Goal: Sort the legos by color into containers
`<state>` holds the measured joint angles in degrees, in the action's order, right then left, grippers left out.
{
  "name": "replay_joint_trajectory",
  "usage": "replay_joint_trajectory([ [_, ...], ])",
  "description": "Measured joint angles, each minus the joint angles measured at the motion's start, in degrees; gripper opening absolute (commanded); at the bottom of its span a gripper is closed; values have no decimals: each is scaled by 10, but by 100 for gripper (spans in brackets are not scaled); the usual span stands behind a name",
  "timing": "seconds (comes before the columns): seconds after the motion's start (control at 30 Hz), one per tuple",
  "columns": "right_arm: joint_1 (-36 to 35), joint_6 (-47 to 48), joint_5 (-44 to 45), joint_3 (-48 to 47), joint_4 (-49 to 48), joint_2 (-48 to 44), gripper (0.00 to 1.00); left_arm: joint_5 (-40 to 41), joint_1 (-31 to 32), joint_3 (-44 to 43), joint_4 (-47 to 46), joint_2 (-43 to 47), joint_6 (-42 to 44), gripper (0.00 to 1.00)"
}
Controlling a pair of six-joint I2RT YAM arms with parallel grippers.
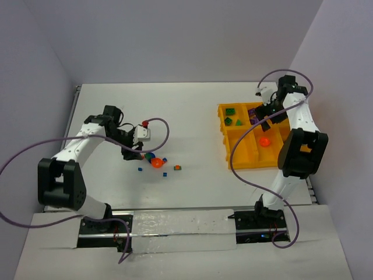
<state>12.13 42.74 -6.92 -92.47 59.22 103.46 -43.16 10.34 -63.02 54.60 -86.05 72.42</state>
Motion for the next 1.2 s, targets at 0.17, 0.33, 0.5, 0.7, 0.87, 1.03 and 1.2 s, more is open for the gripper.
replay_joint_trajectory([
  [0.17, 0, -34, -41, -94, 29, 0, 94, -19, 0, -42, 40, -69, 120, 64],
  [0.33, -1, -69, -87, -149, 57, 0, 94, -15, 0, -57, 66, -111, 197, 61],
  [0.5, -1, -99, -117, -159, 78, 0, 94, -3, 3, -70, 70, -129, 246, 61],
  [0.7, -1, -116, -132, -159, 91, 0, 94, 14, 24, -86, 72, -150, 282, 60],
  [0.87, -1, -123, -137, -160, 95, 0, 96, 29, 44, -86, 72, -154, 301, 59],
  [1.03, -1, -125, -137, -169, 99, 0, 96, 40, 56, -86, 72, -166, 306, 58],
  [1.2, -1, -127, -138, -177, 102, 0, 96, 54, 62, -86, 71, -177, 308, 57],
])
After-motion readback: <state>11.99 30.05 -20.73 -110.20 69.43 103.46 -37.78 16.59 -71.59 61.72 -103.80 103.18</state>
